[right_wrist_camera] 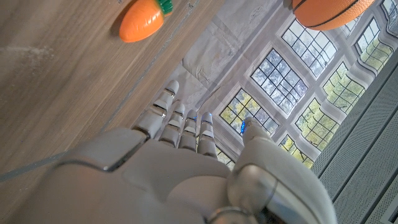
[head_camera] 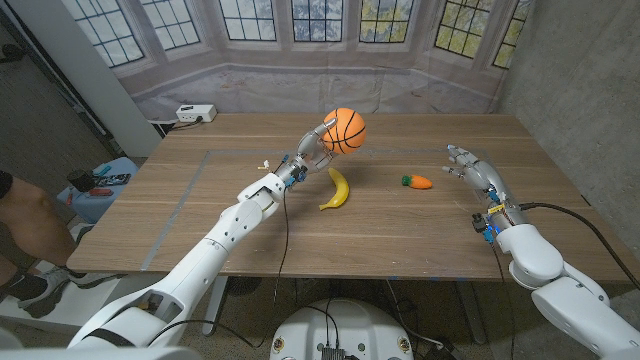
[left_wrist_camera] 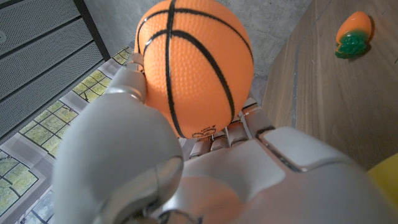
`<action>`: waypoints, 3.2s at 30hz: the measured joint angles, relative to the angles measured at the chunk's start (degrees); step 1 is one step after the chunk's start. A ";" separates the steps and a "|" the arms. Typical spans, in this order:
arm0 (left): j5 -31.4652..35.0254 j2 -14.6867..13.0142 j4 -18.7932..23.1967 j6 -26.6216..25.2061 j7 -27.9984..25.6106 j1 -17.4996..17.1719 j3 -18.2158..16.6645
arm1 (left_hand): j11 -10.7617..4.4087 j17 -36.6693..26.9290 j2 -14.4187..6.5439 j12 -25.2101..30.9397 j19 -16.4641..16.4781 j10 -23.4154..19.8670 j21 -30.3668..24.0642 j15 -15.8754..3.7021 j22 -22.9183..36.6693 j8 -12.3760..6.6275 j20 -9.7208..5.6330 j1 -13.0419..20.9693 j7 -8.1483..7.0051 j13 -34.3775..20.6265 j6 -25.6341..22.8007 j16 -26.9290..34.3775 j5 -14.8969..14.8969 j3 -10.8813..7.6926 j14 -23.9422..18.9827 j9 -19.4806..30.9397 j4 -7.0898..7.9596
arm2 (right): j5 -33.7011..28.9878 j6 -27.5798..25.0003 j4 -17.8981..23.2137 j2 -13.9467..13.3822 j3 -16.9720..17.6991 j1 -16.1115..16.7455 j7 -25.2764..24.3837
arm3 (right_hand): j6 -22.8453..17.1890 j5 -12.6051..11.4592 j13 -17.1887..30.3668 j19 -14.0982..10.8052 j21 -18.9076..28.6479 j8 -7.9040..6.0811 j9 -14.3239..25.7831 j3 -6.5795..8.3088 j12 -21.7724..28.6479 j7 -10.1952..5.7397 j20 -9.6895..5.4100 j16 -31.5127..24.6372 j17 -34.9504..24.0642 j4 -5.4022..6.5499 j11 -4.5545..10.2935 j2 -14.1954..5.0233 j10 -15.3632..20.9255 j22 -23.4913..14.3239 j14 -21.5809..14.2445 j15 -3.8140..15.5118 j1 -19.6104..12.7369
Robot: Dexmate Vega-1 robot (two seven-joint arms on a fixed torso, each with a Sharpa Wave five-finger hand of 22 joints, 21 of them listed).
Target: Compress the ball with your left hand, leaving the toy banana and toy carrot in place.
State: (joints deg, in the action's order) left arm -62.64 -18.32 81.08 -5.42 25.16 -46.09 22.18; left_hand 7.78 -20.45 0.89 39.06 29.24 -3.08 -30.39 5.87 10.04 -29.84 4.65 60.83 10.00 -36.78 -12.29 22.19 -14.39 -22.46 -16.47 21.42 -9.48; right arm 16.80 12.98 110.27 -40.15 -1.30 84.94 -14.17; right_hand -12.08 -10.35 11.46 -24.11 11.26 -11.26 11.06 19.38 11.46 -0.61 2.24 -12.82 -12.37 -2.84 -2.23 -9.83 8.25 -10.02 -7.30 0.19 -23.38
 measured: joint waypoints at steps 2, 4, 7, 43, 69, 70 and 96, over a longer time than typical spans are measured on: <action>-0.70 0.22 -0.15 -0.60 0.17 -0.12 -0.14 | 0.01 0.00 0.00 -0.29 -0.07 0.02 0.00 0.19 -0.07 0.46 -0.07 0.00 -0.20 0.17 0.28 -0.19 0.02 0.00 0.19 0.00 0.00 | 0.12 0.00 -0.07 -0.02 0.02 0.05 0.12 | 0.00 0.00 0.00 0.00 0.00 0.00 0.00 0.00 0.00 0.00 0.00 0.00 0.00 0.00 0.00 0.00 0.00 0.00 0.00 0.00 0.00; -1.12 0.35 -0.25 -0.99 0.28 -0.20 -0.21 | 0.04 0.00 0.00 -0.53 -0.27 0.04 0.04 0.61 -0.07 0.66 -0.27 0.01 -0.27 0.18 0.76 -0.40 0.03 0.01 0.61 0.00 0.00 | 0.22 0.00 -0.12 -0.05 0.03 0.09 0.23 | 0.00 0.00 0.00 0.00 0.00 0.00 0.00 0.00 0.00 0.00 0.00 0.00 0.00 0.00 0.00 0.00 0.00 0.00 0.00 0.00 0.00; -1.99 0.73 -0.59 -1.79 0.63 -0.31 -0.41 | 0.64 0.27 0.06 -0.95 -0.27 0.65 0.43 0.90 -0.07 1.13 -0.27 0.07 -0.44 0.19 1.37 -0.85 0.03 0.34 0.91 0.01 0.35 | 0.39 0.00 -0.19 -0.13 0.04 0.15 0.46 | 0.00 0.00 0.13 -0.23 0.00 0.00 0.00 0.24 0.00 0.00 0.23 0.00 0.00 -0.24 0.00 0.00 0.00 0.00 0.00 0.00 0.00; -6.03 1.09 -3.39 -9.04 3.57 0.93 -1.66 | 1.73 1.06 -2.67 -4.13 -2.03 3.01 2.44 2.63 0.24 5.11 1.49 -0.44 -0.88 0.73 5.66 -2.92 0.92 1.89 3.71 -2.05 2.00 | 2.28 -2.60 0.20 -1.68 -0.60 -1.38 2.28 | 0.00 0.00 0.14 0.00 0.00 0.00 0.00 0.27 -0.01 0.00 0.44 0.00 0.00 -0.27 0.00 0.00 0.00 0.02 0.00 0.00 0.00; -6.66 0.45 -5.09 -13.13 3.08 3.21 -1.94 | 2.05 1.32 -3.47 -6.06 -3.69 4.55 3.76 3.55 0.23 6.99 2.52 -1.33 -0.63 0.98 6.95 -4.22 1.32 3.30 5.04 -3.29 2.14 | 4.08 -5.01 0.59 -2.78 -1.67 -3.49 3.20 | 0.01 0.00 0.13 -0.09 0.00 0.00 0.00 0.47 -0.01 0.00 0.95 0.00 0.00 -0.47 0.00 0.00 0.00 0.03 0.00 0.00 0.00; -6.66 0.42 -5.23 -13.13 3.08 3.30 -1.95 | 2.17 1.32 -3.33 -6.07 -4.04 4.68 3.76 3.55 0.23 6.99 2.58 -2.04 -0.61 0.98 7.01 -4.22 1.39 3.62 5.03 -3.35 2.31 | 4.14 -5.07 0.59 -2.78 -1.67 -3.49 3.26 | 0.01 0.00 0.13 -0.09 0.00 0.00 0.00 0.47 -0.01 0.01 0.95 0.00 0.00 -0.47 0.00 0.00 0.00 0.03 0.00 0.00 0.00; -6.82 0.59 -6.35 -15.46 1.81 4.34 -2.45 | -0.90 0.71 -2.39 -4.36 0.38 -3.25 2.64 0.03 0.51 6.02 0.35 -0.41 -0.37 1.36 -1.09 -1.00 2.04 3.42 -2.69 -4.52 0.21 | 4.86 -6.38 -0.66 -3.75 -4.02 -6.67 3.49 | 0.01 0.00 0.13 -0.30 0.00 0.00 0.00 0.47 -0.01 0.00 1.15 0.00 0.00 -0.47 0.00 0.00 0.00 0.03 0.00 0.00 0.00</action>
State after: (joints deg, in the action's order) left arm -69.46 -17.73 74.74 -20.88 26.97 -41.75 19.73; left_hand 6.88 -19.74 -1.50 34.70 29.62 -6.33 -27.75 5.90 10.56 -23.82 5.00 60.42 9.63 -35.42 -13.38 21.19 -12.35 -19.04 -19.16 16.90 -9.27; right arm 21.65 6.59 109.62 -43.90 -5.32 78.27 -10.69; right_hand -12.07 -10.35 11.59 -24.42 11.26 -11.26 11.06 19.85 11.44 -0.61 3.39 -12.82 -12.37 -3.31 -2.23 -9.83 8.25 -9.99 -7.30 0.20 -23.38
